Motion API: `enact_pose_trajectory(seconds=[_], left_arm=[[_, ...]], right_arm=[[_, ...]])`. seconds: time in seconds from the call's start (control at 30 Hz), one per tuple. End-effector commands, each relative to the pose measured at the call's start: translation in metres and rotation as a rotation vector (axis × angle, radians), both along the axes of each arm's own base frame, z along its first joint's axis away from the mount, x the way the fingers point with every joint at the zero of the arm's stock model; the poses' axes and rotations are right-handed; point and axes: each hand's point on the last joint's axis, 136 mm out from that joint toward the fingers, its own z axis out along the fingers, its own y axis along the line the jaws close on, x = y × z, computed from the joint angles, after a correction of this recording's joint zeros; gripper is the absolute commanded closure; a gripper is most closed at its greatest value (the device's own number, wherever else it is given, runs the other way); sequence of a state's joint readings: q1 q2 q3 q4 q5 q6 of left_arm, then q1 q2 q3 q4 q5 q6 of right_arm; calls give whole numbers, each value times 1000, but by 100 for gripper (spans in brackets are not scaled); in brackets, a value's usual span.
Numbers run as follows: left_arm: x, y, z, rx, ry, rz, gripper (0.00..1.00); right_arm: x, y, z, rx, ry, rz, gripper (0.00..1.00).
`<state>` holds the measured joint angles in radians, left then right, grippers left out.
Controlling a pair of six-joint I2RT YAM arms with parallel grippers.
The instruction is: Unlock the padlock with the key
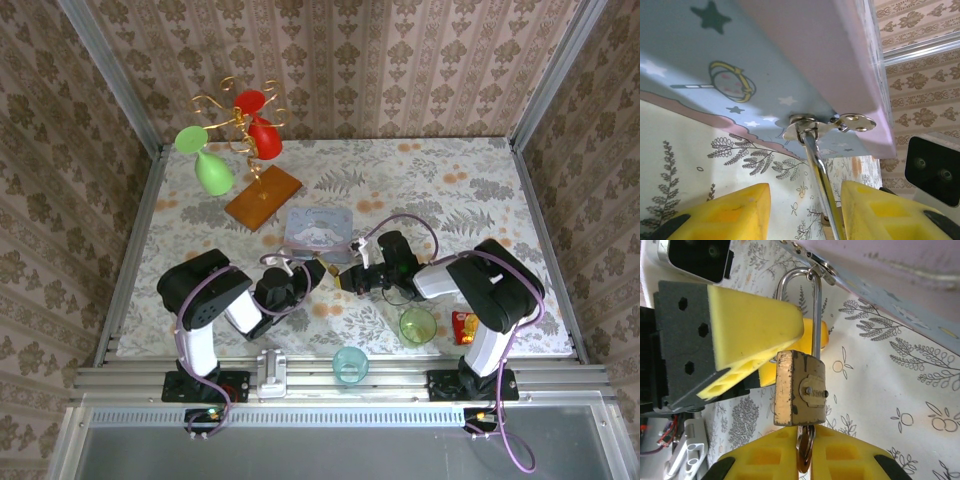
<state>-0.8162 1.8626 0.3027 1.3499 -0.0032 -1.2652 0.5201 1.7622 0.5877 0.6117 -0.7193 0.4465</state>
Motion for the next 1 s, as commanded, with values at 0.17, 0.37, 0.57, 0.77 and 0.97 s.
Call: enact_pose_trajectory(seconds=[0.17, 0.37, 0.57, 0.77, 0.97], left_arm=[[-1, 25, -46, 204, 15, 10, 86], [-3, 25, -52, 220, 17, -1, 84], [0, 20, -46, 209, 0, -12, 84], [0, 20, -50, 218, 6, -16, 87], [1, 21, -52, 224, 6, -13, 91]], right_arm=[[-3, 0, 6, 55, 55, 22, 82], [-3, -8, -9, -21, 72, -6, 78], [8, -18, -17, -117, 35, -81, 68], [20, -27, -2, -253, -86, -154, 64], [23, -21, 7, -456, -237, -167, 59]])
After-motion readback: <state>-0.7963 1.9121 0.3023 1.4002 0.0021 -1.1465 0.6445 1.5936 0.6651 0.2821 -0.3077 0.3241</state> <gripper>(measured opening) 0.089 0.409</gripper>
